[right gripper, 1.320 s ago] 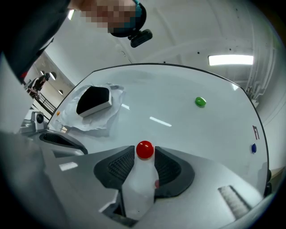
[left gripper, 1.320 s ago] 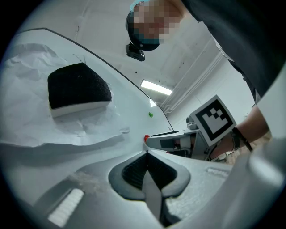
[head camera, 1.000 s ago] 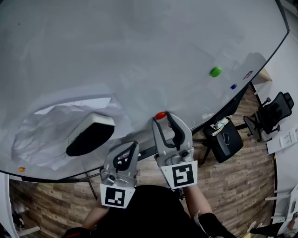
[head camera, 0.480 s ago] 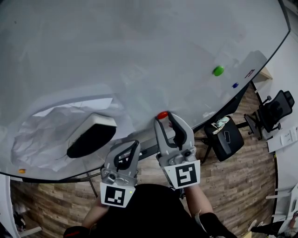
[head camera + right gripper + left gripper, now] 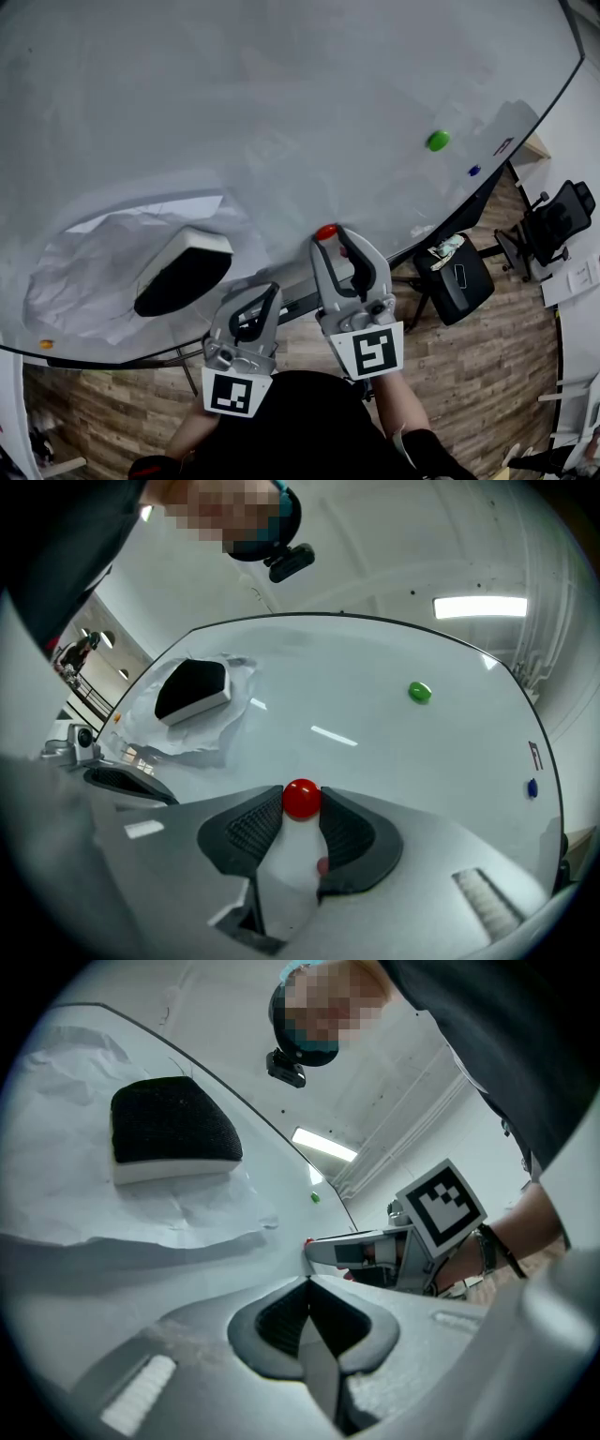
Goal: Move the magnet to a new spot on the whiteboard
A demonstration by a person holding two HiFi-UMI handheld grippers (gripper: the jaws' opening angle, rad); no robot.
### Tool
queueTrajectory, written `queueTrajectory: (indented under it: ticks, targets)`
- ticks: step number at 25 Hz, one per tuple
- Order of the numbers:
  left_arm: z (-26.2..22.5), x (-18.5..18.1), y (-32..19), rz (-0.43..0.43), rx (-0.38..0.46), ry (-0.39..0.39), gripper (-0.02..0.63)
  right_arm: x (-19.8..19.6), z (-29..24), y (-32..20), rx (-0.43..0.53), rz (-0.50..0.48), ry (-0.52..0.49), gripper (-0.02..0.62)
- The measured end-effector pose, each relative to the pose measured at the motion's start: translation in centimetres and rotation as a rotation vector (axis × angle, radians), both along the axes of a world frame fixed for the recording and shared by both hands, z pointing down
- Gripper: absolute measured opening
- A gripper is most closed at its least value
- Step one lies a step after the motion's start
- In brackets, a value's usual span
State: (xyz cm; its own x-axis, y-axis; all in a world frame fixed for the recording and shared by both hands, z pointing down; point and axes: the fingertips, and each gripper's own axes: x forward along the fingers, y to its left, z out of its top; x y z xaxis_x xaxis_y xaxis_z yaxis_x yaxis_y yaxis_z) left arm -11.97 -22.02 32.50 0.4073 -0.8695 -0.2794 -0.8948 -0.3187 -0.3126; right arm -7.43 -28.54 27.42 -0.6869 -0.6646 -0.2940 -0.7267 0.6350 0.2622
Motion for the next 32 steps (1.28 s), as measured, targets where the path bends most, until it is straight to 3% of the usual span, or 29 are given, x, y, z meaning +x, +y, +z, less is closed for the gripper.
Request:
queueTrajectory:
  ticks: [13,17,32]
  targets:
    - [0.3,0.1,0.2,-0.032,-0.005,0.004,0.002,0.0,0.1,0.1,-0.01,-0.016,0.024,0.124]
    - [0.4,0.3,0.3,-0.045,-0.009,0.011,0.002,0.5,-0.6,0.9,0.029,-0.03,0.022,0.124]
    - [0.2,3.2,0.7,-0.059,-0.009,0.009,0.002,4.2,-0.7,2.0,0.036,-0.028,0.038,0.126]
